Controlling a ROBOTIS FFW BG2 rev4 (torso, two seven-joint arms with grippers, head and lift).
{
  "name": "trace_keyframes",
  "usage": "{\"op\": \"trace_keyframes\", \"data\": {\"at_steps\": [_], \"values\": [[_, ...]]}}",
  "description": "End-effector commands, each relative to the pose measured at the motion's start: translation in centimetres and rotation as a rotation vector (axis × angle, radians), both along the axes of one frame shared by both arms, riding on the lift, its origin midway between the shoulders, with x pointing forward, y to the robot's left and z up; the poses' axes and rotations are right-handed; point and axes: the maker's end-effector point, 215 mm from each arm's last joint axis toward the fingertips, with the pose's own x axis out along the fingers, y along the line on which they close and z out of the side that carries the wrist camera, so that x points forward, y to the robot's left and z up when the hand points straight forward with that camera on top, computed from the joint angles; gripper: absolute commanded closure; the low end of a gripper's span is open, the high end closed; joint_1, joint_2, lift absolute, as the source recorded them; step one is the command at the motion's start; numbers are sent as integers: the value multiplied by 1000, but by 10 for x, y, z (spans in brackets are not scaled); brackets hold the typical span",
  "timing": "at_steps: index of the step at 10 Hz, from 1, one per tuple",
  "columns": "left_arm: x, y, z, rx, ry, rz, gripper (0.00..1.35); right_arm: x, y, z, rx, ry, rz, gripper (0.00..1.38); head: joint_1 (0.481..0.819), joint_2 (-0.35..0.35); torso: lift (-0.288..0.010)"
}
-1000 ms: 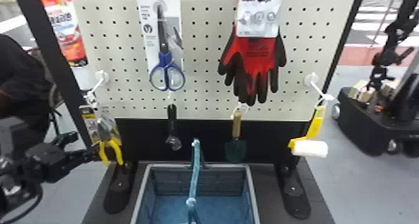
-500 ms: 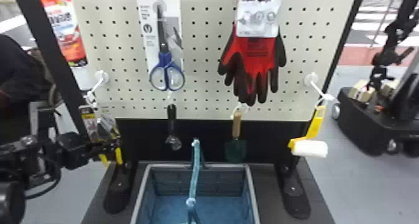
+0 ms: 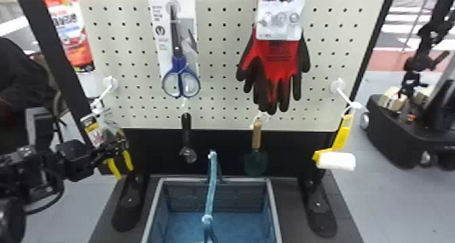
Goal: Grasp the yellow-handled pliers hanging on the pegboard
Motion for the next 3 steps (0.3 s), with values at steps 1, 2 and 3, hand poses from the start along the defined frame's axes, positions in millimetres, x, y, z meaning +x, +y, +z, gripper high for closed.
{"op": "trace_keyframes", "data": {"at_steps": [1,2,3], "values": [[-1,-1,-1,0,3,0,1219,0,0,0,-1,0,1,117,549,0,-100],[-1,-1,-1,0,3,0,1219,0,0,0,-1,0,-1,117,549,0,-100],[-1,-1,-1,0,3,0,1219,0,0,0,-1,0,1,117,549,0,-100]]}}
